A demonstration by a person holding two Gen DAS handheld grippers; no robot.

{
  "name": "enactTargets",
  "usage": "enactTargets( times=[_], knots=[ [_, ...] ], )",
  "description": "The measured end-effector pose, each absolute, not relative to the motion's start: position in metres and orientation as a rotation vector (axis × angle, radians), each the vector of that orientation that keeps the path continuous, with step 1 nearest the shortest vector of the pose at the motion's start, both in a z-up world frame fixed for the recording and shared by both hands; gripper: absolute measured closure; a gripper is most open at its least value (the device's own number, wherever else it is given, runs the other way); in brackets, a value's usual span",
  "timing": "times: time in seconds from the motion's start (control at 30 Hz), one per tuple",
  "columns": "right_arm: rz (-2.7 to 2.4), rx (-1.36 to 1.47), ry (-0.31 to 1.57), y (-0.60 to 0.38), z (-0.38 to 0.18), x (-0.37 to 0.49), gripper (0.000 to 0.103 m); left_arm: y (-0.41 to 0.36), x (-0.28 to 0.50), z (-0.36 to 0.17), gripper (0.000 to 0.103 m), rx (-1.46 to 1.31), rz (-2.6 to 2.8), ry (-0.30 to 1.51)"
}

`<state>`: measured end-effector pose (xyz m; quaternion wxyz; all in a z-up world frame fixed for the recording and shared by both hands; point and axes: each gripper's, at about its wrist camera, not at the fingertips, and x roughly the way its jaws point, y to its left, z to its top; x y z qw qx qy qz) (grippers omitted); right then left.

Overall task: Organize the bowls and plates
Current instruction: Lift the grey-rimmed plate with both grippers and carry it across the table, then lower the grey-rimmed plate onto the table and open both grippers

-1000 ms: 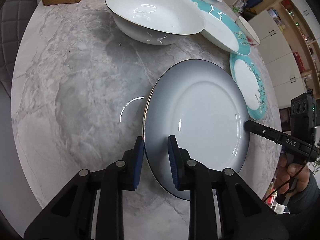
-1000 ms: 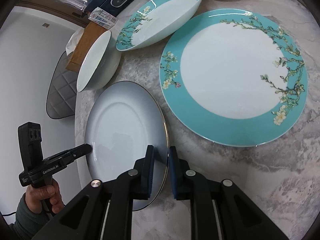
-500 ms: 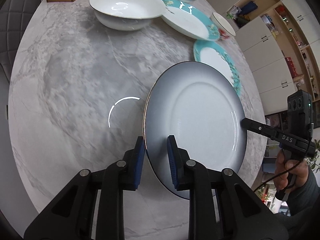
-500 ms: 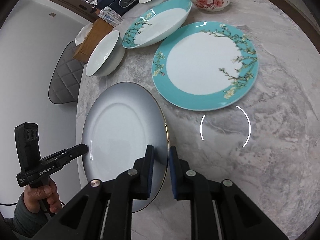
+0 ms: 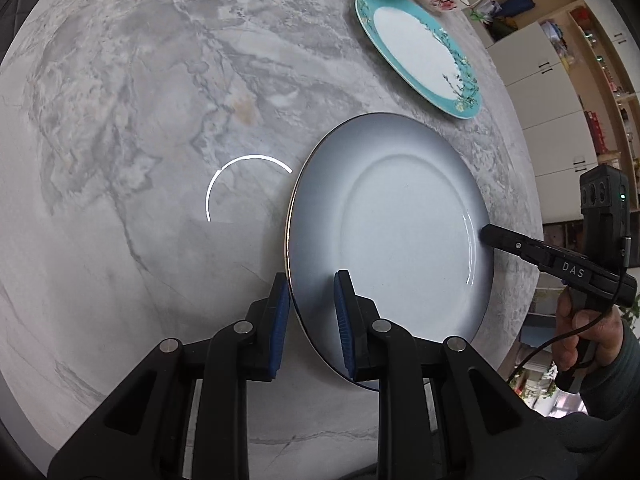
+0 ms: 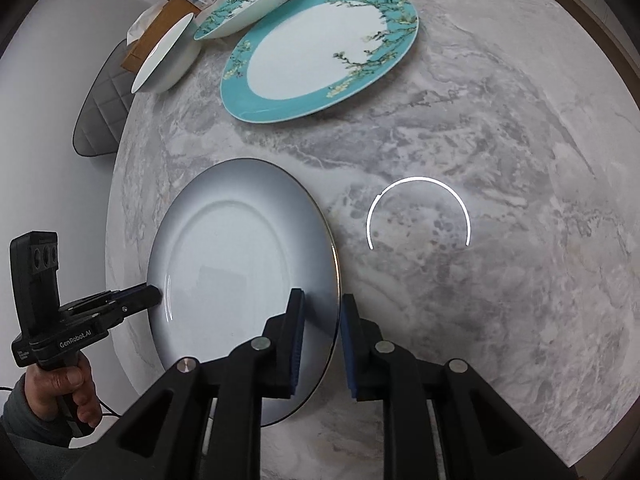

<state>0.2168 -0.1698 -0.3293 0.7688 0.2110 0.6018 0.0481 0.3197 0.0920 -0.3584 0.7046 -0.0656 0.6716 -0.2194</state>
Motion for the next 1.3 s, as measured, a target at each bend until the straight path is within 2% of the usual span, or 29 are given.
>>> enactTargets(
  times=[0.2,0.4,0.47,0.5,0.53,0.57,0.6,0.67,0.73,0.83,0.93,1.03,1.3],
  knots=[
    [0.140,0.404,1.298,-0.179,-0.331,0.218,0.083,0.087,0.315,-0.357,0.082,-0.166,-0.438,1.489],
    [0.174,0.331,1.312,-0.169,-0.330,0.220,0.077,0.082,0.317,-0.362,0.080,-0.200,-0.402,1.479],
    [0.182,0.338,1.304,-0.169,-0.324,0.218,0.067,0.093,0.319,-0.361,0.071,-0.212,-0.380,1.455],
    [0.188,0.354,1.288,-0.172,-0.318,0.217,0.063,0.099,0.320,-0.355,0.051,-0.224,-0.362,1.443],
    [0.191,0.369,1.258,-0.177,-0.310,0.215,0.051,0.106,0.324,-0.350,0.040,-0.241,-0.347,1.427],
    [0.190,0.378,1.217,-0.184,-0.299,0.213,0.036,0.115,0.326,-0.340,0.037,-0.259,-0.328,1.398],
    [0.186,0.389,1.173,-0.192,-0.288,0.212,0.028,0.122,0.330,-0.329,0.031,-0.278,-0.313,1.373],
    [0.168,0.430,1.082,-0.213,-0.270,0.216,0.001,0.131,0.346,-0.312,0.024,-0.332,-0.308,1.332],
    [0.161,0.499,1.007,-0.238,-0.259,0.228,0.000,0.128,0.373,-0.298,0.016,-0.360,-0.335,1.277],
    [0.165,0.563,1.003,-0.268,-0.263,0.264,0.000,0.098,0.418,-0.290,0.004,-0.335,-0.448,1.244],
    [0.176,0.631,1.016,-0.294,-0.279,0.301,0.000,0.057,0.454,-0.293,0.003,-0.238,-0.534,1.203],
    [0.201,0.648,1.022,-0.310,-0.290,0.325,0.000,0.027,0.482,-0.309,0.003,-0.198,-0.591,1.243],
    [0.324,0.662,1.018,-0.316,-0.307,0.351,0.011,0.006,0.509,-0.337,0.003,-0.153,-0.656,1.291]
  ],
)
